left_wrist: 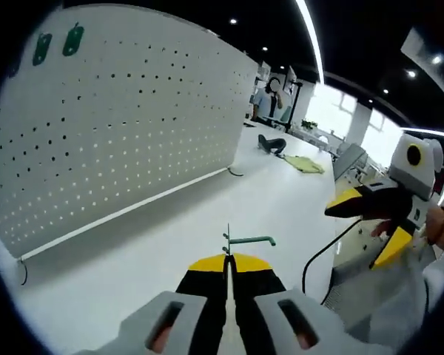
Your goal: Insert the hook assembly into the mounting plate slot until the hook locks in place.
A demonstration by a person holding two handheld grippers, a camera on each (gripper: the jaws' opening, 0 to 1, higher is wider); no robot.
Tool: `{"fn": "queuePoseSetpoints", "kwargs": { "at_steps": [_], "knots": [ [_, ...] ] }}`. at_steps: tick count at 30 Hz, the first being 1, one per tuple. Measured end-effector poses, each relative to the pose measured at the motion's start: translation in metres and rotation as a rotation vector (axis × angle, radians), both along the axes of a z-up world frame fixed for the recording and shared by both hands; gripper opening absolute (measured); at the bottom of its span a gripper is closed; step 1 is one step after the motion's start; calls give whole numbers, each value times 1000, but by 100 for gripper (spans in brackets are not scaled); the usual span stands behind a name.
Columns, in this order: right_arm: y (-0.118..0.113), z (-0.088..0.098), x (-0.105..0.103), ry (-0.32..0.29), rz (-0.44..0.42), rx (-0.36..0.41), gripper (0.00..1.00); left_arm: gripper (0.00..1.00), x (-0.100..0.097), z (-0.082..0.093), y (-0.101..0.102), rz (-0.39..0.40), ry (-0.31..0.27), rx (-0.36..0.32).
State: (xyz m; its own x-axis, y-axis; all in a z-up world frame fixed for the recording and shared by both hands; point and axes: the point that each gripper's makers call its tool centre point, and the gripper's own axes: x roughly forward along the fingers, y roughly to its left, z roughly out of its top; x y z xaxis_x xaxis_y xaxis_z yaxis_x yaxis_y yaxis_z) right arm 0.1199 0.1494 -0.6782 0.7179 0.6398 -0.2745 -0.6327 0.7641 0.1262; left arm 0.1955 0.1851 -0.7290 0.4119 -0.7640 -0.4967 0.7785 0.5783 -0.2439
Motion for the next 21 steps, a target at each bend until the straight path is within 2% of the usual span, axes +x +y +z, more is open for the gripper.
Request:
{"fn": "queuePoseSetpoints", "kwargs": {
  "at_steps": [8,13,17,21],
  "knots": [
    [4,-1,-4,-8,35,-11,38,1,-22,9,2,-4,10,10],
    [3,-1,-8,-15,41,0,30,1,-36,15,3,0,27,7],
    [6,-3,-12,-26,60,-44,30,1,-47,22,2,-3,32,-2],
    [7,-4,-15,-29,65,-48,28,1,-56,29,2,-5,37,-13]
  ]
}}
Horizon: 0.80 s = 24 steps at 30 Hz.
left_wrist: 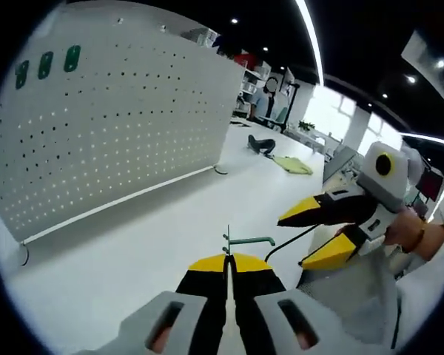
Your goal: Insert the hook assembly into the mounting plate slot until the hook locks in place.
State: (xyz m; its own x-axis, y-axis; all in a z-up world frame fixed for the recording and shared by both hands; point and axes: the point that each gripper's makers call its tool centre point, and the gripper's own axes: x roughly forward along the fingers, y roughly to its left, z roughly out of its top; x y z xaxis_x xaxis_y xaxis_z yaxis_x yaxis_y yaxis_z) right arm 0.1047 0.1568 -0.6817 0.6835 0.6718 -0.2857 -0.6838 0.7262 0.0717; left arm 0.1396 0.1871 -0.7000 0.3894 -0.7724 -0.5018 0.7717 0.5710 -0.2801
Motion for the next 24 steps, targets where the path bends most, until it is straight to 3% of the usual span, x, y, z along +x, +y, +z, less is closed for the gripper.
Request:
{"fn": "queuePoseSetpoints", "kwargs": {
  "at_steps": [10,24],
  "knots": [
    [13,-3,-10,-29,36,-77,20,1,-25,6,2,-25,22,-5],
    [20,-4,-13,-103,77,-208,10,1,-35,10,3,-34,54,-12]
  ]
}}
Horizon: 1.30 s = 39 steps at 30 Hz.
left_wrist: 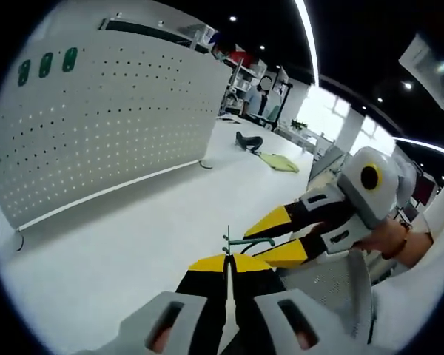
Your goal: Insert the hook assembly into the mounting plate slot until the hook locks in place.
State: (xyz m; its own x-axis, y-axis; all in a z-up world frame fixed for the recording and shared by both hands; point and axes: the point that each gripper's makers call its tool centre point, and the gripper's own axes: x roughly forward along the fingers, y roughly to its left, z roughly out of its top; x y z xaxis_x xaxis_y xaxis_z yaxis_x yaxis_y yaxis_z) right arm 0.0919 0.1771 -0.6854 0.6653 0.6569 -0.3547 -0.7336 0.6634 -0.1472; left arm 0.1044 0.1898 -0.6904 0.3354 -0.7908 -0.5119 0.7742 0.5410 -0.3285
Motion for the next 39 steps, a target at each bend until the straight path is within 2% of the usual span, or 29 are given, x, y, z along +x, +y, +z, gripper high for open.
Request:
{"fn": "queuePoseSetpoints", "kwargs": {
  "at_steps": [2,6,9,14,20,27,28,30,31,35,39],
  "knots": [
    [-1,1,1,-12,-2,-15,9,1,0,0,0,1,-1,0],
    [0,0,0,-70,12,-101,8,1,-2,0,0,4,13,8],
    [1,-2,-2,-81,19,-151,7,1,-2,0,1,4,21,14],
    [2,-2,-1,-147,35,-261,3,1,-3,4,0,9,39,-8],
    [6,-4,-1,-146,35,-299,3,1,-4,6,1,15,39,-15],
    [5,-6,1,-120,22,-291,2,1,-6,9,1,17,28,-16],
    [5,-5,2,-122,16,-284,2,1,-5,10,2,17,18,-20],
    [5,-3,3,-125,7,-277,2,1,-3,12,2,-3,-46,-4],
    [6,-3,4,-121,-1,-270,2,1,-4,13,2,-1,-54,-3],
    [6,1,8,-128,-27,-252,1,2,1,17,3,-20,-152,5],
    [10,3,11,-118,-43,-227,1,3,2,20,6,-12,-208,12]
  ]
}}
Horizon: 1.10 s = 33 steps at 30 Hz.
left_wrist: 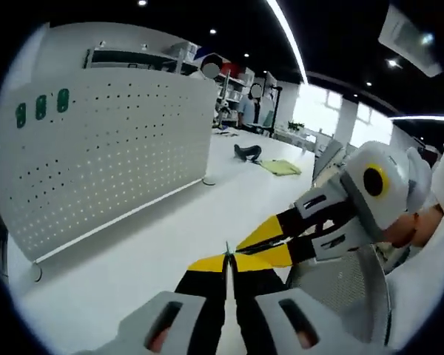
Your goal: Insert the hook assembly into the mounting plate slot until the hook locks in place.
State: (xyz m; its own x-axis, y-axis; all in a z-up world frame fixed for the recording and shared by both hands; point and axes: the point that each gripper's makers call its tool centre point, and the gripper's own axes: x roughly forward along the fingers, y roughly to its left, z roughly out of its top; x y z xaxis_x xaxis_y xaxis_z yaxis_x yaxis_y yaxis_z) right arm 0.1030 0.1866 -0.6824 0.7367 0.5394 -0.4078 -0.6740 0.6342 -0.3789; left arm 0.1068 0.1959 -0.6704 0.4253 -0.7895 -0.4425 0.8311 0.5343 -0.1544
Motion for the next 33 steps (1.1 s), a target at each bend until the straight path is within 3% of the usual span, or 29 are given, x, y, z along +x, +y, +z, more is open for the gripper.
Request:
{"fn": "queuePoseSetpoints", "kwargs": {
  "at_steps": [10,19,22,24,33],
  "knots": [
    [12,11,7,13,-29,73,2,7,14,10,25,92,-42,-73],
    [20,27,27,4,-82,139,2,13,21,21,57,157,-73,-136],
    [22,29,31,19,-91,159,2,18,21,27,60,123,-154,-154],
    [22,31,34,12,-104,162,2,21,19,25,65,125,-134,-159],
    [18,49,50,10,-174,240,2,28,12,30,73,75,-179,-179]
  ]
}}
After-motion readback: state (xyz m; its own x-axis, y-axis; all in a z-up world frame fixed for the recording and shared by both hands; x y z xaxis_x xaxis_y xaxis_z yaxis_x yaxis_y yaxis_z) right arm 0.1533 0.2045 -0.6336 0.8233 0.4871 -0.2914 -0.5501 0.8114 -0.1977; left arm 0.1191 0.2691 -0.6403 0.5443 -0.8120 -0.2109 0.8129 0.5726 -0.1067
